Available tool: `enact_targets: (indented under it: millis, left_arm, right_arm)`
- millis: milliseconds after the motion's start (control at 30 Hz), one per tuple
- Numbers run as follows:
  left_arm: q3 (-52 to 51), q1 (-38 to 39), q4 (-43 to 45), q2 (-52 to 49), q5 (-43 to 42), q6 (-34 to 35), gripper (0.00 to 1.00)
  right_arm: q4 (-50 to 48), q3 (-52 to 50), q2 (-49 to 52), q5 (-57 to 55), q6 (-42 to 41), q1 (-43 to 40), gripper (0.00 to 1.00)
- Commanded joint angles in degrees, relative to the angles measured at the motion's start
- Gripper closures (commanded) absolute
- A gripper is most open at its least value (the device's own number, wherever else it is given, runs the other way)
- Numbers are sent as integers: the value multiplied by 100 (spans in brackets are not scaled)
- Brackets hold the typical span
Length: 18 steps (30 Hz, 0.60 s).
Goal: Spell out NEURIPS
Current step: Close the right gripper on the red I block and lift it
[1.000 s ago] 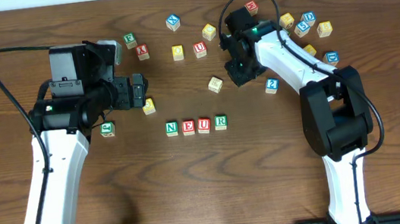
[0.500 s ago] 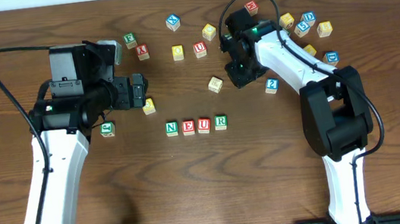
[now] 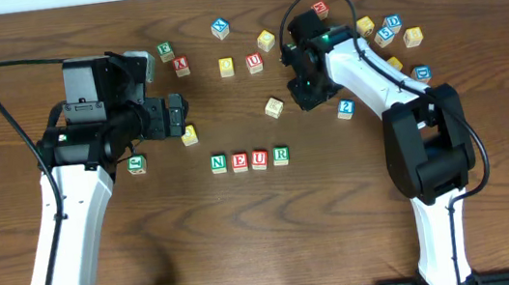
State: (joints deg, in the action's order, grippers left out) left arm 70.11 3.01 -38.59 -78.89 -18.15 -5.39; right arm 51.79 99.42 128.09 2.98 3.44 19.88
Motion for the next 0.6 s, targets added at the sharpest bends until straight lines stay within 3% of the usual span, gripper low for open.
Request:
enact_targets:
  millis: [0,567]
  left_arm:
    - [138,-20,-2,50,-68,-37,2]
    - [138,-20,-2,50,-68,-37,2]
  right_arm:
    - [2,120,-50,-9,33,-66,70]
    - [61,120,-168,-2,-17,-72,76]
